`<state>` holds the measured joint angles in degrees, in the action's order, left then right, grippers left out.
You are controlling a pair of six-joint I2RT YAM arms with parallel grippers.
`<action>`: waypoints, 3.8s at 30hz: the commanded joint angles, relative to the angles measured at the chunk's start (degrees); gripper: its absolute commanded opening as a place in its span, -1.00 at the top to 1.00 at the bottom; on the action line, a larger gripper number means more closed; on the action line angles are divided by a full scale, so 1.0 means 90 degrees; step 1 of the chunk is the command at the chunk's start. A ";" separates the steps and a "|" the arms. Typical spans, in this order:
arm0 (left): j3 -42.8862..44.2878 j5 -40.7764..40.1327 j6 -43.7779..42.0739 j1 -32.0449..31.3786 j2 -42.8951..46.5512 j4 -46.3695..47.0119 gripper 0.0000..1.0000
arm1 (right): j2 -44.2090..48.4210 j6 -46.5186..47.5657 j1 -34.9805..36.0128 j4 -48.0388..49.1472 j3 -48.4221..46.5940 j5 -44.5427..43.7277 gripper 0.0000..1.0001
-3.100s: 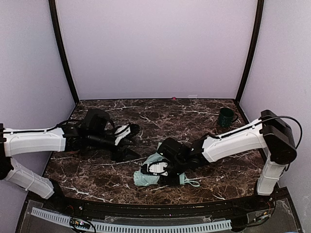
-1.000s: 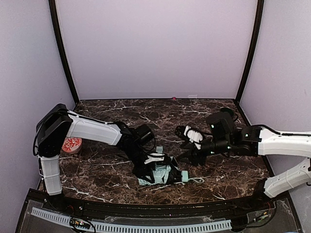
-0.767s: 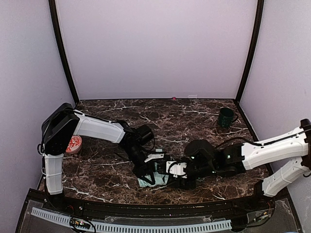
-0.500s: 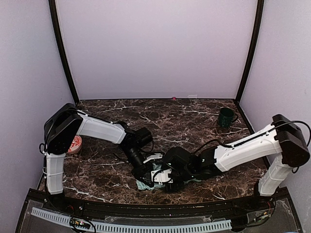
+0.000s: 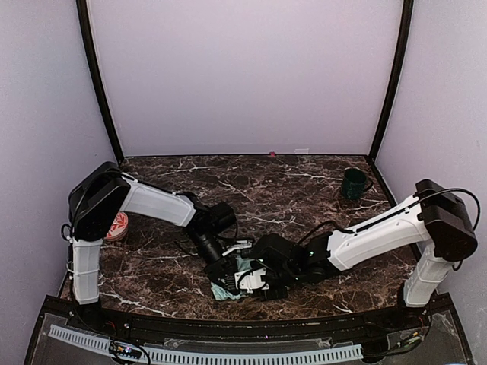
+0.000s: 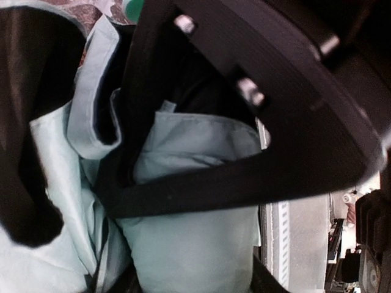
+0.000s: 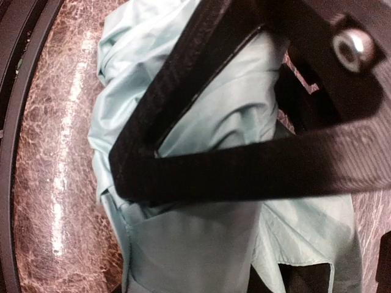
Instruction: Put away the umbrella
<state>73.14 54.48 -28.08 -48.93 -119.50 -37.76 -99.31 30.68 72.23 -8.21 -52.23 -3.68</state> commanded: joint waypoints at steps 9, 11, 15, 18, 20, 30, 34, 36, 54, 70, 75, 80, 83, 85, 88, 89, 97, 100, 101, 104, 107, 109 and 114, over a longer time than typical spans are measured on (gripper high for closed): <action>-0.2805 -0.3647 0.1481 0.0592 0.3750 0.4384 -0.25 | -0.0115 -0.1007 -0.0513 -0.1271 0.0082 0.1606 0.86; -0.3285 -0.3928 0.1528 0.0593 0.4468 0.5030 -0.21 | -0.0152 -0.1043 -0.0619 -0.1450 0.0011 0.2008 0.85; -0.3947 -0.3954 0.1259 0.0525 0.5341 0.5660 0.06 | -0.0403 -0.1229 -0.0874 -0.1804 -0.0271 0.2442 0.85; -0.4369 -0.4091 0.0245 -0.0001 0.5889 0.5743 0.24 | -0.0657 -0.1306 -0.1102 -0.2122 -0.0511 0.2984 0.85; -0.4505 -0.4218 -0.0954 -0.0637 0.6089 0.5299 0.27 | -0.0853 -0.1410 -0.1263 -0.2347 -0.0673 0.3263 0.85; -0.4316 -0.4971 -0.2635 -0.1820 0.5146 0.4562 -0.36 | -0.2043 -0.1761 -0.1745 -0.3325 -0.1242 0.4733 0.83; -0.3985 -0.5077 -0.2765 -0.1871 0.4145 0.4444 -0.54 | -0.2269 -0.1797 -0.2038 -0.3472 -0.1345 0.4865 0.82; -0.3696 -0.5285 -0.2565 -0.1906 0.3693 0.4230 -0.83 | -0.2448 -0.1804 -0.2132 -0.3607 -0.1472 0.4977 0.81; -0.2986 -0.6767 -0.1595 -0.1895 0.2169 0.3764 -0.73 | -0.2626 -0.1495 -0.2319 -0.4033 -0.2555 0.5109 0.70; -0.4458 -0.5186 -0.2124 -0.1661 0.3791 0.6558 -0.96 | -0.2471 -0.1918 -0.2398 -0.3593 -0.2308 0.5306 0.70; -0.3392 -0.5381 -0.2143 -0.1554 0.2630 0.4910 -0.78 | -0.2506 -0.2001 -0.2400 -0.3552 -0.2331 0.5337 0.67; -0.2913 -0.5514 -0.2047 -0.1556 0.1991 0.3946 -0.43 | -0.2473 -0.2212 -0.2433 -0.3287 -0.2370 0.5172 0.52; -0.2763 -0.5152 -0.1896 -0.1553 0.1961 0.3397 0.00 | -0.2308 -0.2480 -0.2543 -0.2846 -0.2302 0.5004 0.31; -0.2806 -0.4990 -0.1832 -0.1555 0.1952 0.3232 0.26 | -0.2144 -0.2713 -0.2647 -0.2516 -0.2253 0.4723 0.13; -0.2742 -0.4880 -0.1689 -0.1547 0.1879 0.2831 0.45 | -0.1681 -0.2817 -0.2734 -0.2095 -0.2070 0.4454 -0.07; -0.2715 -0.4756 -0.1653 -0.1546 0.1847 0.2662 0.50 | -0.1489 -0.2793 -0.2763 -0.1941 -0.1987 0.4458 -0.14; -0.2236 -0.4192 -0.1399 -0.1448 0.1140 0.1410 0.79 | -0.0018 -0.2370 -0.2954 -0.1429 -0.1182 0.3904 -0.30; -0.2099 -0.4076 -0.1298 -0.1377 0.0973 0.1249 0.82 | 0.0516 -0.2337 -0.2986 -0.1472 -0.0832 0.3620 -0.30; -0.2029 -0.3976 -0.1246 -0.1342 0.0923 0.1179 0.82 | 0.0737 -0.2339 -0.2988 -0.1408 -0.0660 0.3572 -0.30; -0.1923 -0.3662 -0.1125 -0.1217 0.0803 0.1125 0.85 | 0.1545 -0.2447 -0.2989 -0.1051 -0.0110 0.3184 -0.30; -0.1677 -0.3395 -0.0994 -0.1049 0.0608 0.0878 0.92 | 0.2381 -0.2660 -0.2913 -0.0373 0.0596 0.2820 -0.27; -0.1483 -0.3182 -0.0900 -0.0918 0.0435 0.0674 0.97 | 0.2865 -0.2575 -0.2675 0.0138 0.0996 0.2389 -0.25; -0.1177 -0.2810 -0.0789 -0.0720 0.0272 0.0332 1.00 | 0.3040 -0.1698 -0.1539 0.0891 0.1456 0.0582 -0.28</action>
<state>65.93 26.98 -37.34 -55.68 -109.67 -16.10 -71.13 9.54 51.86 -9.21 -41.06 14.96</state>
